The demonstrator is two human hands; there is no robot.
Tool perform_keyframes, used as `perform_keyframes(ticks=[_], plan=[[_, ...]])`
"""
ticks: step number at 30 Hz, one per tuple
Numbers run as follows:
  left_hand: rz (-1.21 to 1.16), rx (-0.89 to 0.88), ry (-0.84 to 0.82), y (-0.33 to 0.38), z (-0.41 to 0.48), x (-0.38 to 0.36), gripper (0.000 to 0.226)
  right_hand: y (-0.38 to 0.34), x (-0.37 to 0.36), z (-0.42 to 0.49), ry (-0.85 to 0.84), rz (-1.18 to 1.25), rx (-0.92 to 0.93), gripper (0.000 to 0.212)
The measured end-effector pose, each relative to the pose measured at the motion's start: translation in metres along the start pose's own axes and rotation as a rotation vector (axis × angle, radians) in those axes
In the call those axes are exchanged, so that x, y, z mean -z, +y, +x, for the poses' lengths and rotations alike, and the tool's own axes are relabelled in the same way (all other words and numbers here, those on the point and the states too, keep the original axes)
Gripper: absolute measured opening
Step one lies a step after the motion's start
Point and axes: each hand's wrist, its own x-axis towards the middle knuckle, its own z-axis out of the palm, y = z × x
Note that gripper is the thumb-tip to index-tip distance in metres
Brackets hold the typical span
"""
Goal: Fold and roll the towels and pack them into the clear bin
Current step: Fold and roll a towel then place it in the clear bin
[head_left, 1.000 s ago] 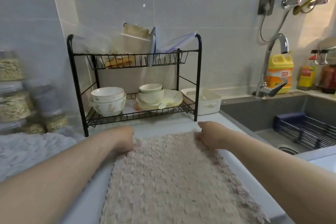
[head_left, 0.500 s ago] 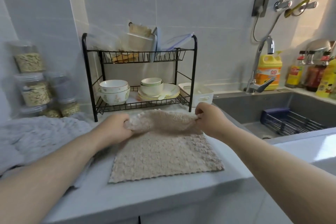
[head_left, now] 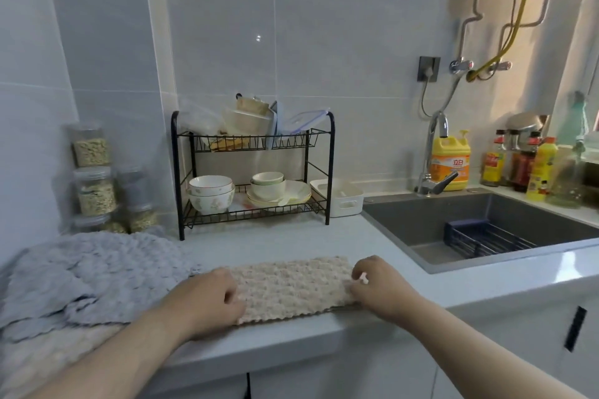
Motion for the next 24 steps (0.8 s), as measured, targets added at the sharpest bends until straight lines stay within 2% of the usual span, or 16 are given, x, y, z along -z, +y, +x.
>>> perform_keyframes(ticks=[2, 3, 5, 7, 9, 10, 12, 13, 14, 16, 18, 21, 24], plan=[[0.075, -0.042, 0.162, 0.007, 0.008, 0.01, 0.029, -0.01, 0.003, 0.011, 0.052, 0.19, -0.189, 0.006], [0.063, -0.061, 0.15, 0.012, 0.013, 0.013, 0.028, -0.015, 0.005, 0.018, 0.027, 0.322, -0.307, 0.007], [-0.054, -0.086, -0.024, 0.021, 0.028, 0.012, 0.05, -0.022, 0.009, 0.034, -0.045, 0.577, -0.512, 0.011], [-0.159, -0.093, -0.217, 0.03, 0.045, 0.003, 0.086, -0.026, 0.01, 0.049, -0.062, 0.786, -0.638, 0.023], [-0.072, -0.089, -0.32, 0.032, 0.061, -0.009, 0.115, -0.025, 0.008, 0.065, -0.081, 0.995, -0.743, 0.018], [-0.001, -0.085, -0.341, 0.03, 0.068, -0.015, 0.122, -0.023, 0.005, 0.071, -0.143, 1.03, -0.777, 0.015], [0.082, -0.083, -0.336, 0.027, 0.078, -0.025, 0.123, -0.015, -0.006, 0.077, -0.309, 0.916, -0.733, 0.006], [0.098, -0.09, -0.318, 0.028, 0.082, -0.03, 0.119, -0.012, -0.008, 0.078, -0.338, 0.828, -0.691, 0.005], [0.11, -0.102, -0.3, 0.03, 0.086, -0.033, 0.114, -0.008, -0.008, 0.079, -0.305, 0.752, -0.655, 0.007], [0.1, -0.124, -0.284, 0.038, 0.092, -0.036, 0.113, -0.001, 0.0, 0.08, -0.109, 0.665, -0.605, 0.008], [-0.015, -0.131, -0.233, 0.041, 0.095, -0.035, 0.106, 0.002, 0.016, 0.08, 0.002, 0.62, -0.553, 0.008], [-0.175, -0.104, -0.043, 0.024, 0.089, -0.032, 0.079, 0.001, 0.038, 0.078, 0.044, 0.493, -0.452, 0.018], [-0.175, -0.053, -0.025, -0.006, 0.073, -0.038, 0.069, -0.017, 0.05, 0.075, 0.049, 0.438, -0.334, 0.033]])
